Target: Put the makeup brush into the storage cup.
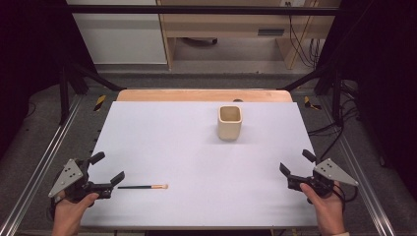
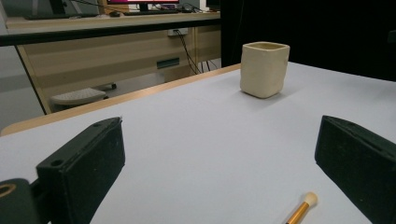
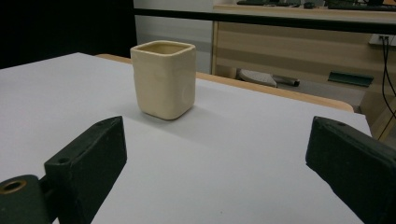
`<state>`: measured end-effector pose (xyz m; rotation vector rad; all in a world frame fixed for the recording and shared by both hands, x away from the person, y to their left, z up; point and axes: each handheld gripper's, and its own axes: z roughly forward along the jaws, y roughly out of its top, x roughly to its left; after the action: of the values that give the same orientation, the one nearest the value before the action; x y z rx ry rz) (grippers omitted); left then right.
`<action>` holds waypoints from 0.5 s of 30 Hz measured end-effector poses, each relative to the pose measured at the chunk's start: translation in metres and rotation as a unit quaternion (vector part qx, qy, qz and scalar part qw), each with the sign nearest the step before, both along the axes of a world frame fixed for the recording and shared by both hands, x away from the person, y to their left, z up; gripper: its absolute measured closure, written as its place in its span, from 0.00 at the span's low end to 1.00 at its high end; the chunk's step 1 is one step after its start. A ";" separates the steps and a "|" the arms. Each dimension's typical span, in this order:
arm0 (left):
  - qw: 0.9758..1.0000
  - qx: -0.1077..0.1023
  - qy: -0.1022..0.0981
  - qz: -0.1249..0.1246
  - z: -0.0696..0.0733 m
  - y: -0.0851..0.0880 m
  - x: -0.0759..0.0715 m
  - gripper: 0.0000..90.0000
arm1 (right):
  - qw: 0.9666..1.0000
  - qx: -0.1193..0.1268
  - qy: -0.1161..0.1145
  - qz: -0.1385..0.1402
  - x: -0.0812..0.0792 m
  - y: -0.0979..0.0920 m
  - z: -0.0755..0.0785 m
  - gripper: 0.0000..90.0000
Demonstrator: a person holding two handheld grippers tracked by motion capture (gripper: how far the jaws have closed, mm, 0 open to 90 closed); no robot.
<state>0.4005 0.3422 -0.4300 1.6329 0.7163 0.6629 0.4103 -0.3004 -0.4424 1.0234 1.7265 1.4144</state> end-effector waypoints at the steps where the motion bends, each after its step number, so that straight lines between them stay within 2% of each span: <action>1: 1.000 0.000 0.000 0.000 0.000 0.000 0.000 0.01 | 1.000 -0.001 -0.001 0.000 0.000 0.000 0.000 0.06; 6: 1.000 0.016 0.006 -0.009 0.004 -0.007 0.000 0.01 | 1.000 0.000 0.001 -0.001 0.000 0.001 -0.001 0.06; 9: 0.999 0.037 0.012 -0.021 0.009 -0.012 0.001 0.01 | 1.000 0.001 -0.001 -0.002 -0.002 0.001 0.000 0.06; 11: 0.998 0.059 0.020 -0.031 0.011 -0.015 0.002 0.01 | 1.000 0.002 -0.002 -0.001 -0.002 0.001 0.000 0.05; 15: 0.991 0.112 0.039 -0.059 0.019 -0.021 0.005 0.02 | 1.000 0.005 0.002 -0.001 -0.002 0.001 0.000 0.05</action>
<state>0.4051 0.3211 -0.4106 1.9006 0.6131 0.6142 0.4087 -0.2992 -0.4429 1.0343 1.7233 1.4209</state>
